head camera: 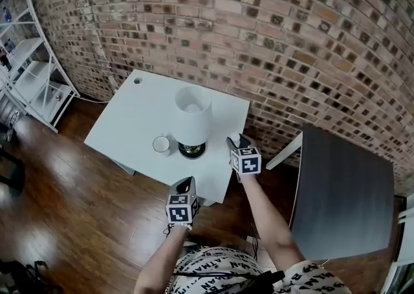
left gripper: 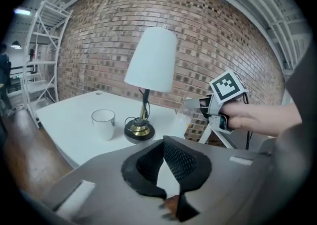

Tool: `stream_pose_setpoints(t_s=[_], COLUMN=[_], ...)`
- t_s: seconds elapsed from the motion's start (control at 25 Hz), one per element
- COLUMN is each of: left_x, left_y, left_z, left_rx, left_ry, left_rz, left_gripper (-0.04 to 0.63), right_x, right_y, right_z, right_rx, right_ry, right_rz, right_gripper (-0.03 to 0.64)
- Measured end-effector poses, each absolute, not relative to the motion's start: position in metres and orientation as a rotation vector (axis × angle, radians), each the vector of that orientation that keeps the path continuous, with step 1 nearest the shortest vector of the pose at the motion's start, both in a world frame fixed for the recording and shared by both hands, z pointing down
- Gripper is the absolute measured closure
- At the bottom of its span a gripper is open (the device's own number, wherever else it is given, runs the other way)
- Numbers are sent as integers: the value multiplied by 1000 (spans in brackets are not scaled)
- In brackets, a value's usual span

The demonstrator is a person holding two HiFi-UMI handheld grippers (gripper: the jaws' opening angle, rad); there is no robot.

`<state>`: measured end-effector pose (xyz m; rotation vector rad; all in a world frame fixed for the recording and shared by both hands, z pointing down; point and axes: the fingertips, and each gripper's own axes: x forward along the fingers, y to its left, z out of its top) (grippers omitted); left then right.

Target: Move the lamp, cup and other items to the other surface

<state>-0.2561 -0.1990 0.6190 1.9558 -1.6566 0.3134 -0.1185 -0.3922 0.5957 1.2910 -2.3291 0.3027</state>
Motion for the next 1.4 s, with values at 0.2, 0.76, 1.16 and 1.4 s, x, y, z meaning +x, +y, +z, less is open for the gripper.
stream_pose_setpoints(t_s=[0.2,0.76,1.16,1.4], left_x=[-277,-290,-314,-287], left_y=[-194,-179,-170,-163], left_z=[626,636,622,593], left_rx=[1905,1861,1830,1919], left_ry=[-1690,-1682,-1729,-1706], left_rz=[303,292,223,191], left_gripper=[595,595,595,595], right_x=[-142,-151,-117,-92], right_y=[-400,-408,-355,-299], right_z=[603,594,542,543], right_rx=[1260,1260,1303,1289], right_ry=[-2335,-2363,-2442,-2469], right_rz=[295,241,191,307], right_gripper=[411,359,365,468])
